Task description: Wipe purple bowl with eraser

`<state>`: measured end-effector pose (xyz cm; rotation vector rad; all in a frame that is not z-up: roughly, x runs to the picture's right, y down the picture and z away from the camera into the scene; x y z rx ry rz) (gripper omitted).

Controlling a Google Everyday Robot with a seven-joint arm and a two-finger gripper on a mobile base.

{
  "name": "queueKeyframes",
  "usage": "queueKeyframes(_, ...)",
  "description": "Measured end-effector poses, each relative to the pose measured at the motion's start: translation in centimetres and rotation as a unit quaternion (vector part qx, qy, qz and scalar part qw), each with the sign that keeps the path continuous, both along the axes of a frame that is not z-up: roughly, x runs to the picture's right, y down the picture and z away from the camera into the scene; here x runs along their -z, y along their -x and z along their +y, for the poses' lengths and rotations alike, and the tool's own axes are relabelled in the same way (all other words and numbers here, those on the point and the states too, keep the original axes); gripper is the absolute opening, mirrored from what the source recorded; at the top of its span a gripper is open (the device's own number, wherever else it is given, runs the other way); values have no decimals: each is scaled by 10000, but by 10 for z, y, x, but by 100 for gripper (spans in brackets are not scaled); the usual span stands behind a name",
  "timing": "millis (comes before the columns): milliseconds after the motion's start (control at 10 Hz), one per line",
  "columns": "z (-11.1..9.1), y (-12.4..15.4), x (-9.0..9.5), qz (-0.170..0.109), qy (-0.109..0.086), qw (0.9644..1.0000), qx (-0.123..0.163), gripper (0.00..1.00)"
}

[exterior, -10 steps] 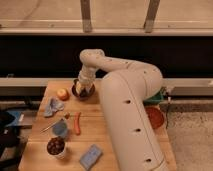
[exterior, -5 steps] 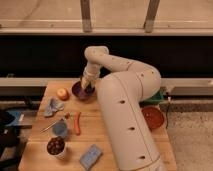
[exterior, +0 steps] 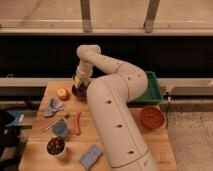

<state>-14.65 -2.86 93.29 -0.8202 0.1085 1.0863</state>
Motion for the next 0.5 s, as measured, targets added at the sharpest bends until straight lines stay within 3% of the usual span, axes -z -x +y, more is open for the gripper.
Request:
queueKeyframes(200,13,0,13,-1,37,9999,116,0)
queueKeyframes(500,17,-32,21,253,92,9996,0,0)
